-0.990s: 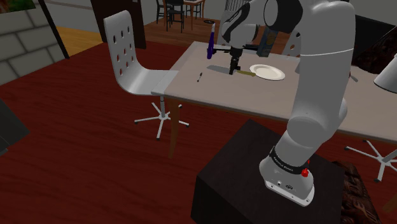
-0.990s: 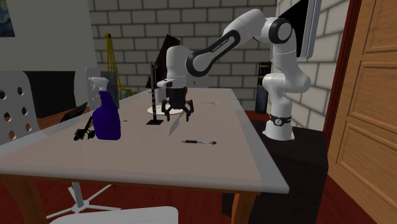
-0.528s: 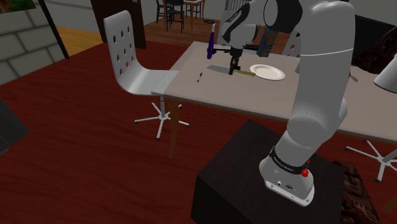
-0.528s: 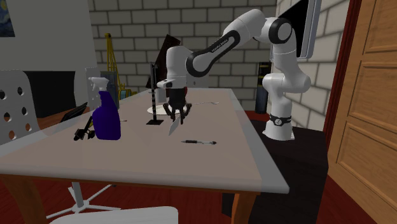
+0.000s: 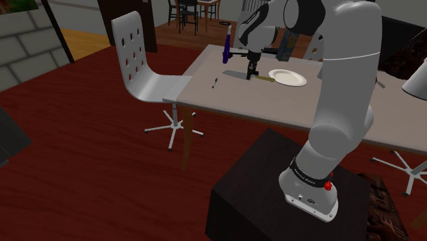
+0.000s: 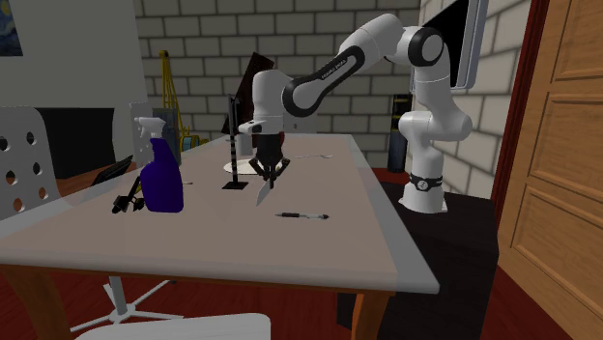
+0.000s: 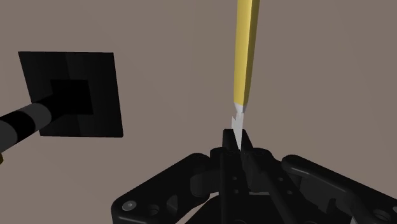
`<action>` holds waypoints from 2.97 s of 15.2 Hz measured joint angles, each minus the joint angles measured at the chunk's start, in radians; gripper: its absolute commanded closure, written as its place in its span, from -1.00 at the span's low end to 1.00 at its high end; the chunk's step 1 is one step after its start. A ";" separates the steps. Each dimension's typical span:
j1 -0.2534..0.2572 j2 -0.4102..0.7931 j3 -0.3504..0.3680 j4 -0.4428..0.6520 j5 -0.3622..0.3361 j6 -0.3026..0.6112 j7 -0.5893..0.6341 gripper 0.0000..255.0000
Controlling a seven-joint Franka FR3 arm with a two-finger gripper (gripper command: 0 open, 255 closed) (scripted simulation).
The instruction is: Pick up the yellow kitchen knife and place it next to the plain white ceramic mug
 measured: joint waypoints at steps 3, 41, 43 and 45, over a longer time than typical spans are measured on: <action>0.004 -0.016 -0.006 0.006 -0.011 -0.020 0.006 1.00; -0.030 -0.221 -0.096 0.172 -0.142 -0.363 -0.023 1.00; -0.045 -0.249 -0.113 0.139 -0.156 -0.355 -0.055 1.00; -0.066 -0.268 -0.130 0.117 -0.166 -0.351 -0.093 1.00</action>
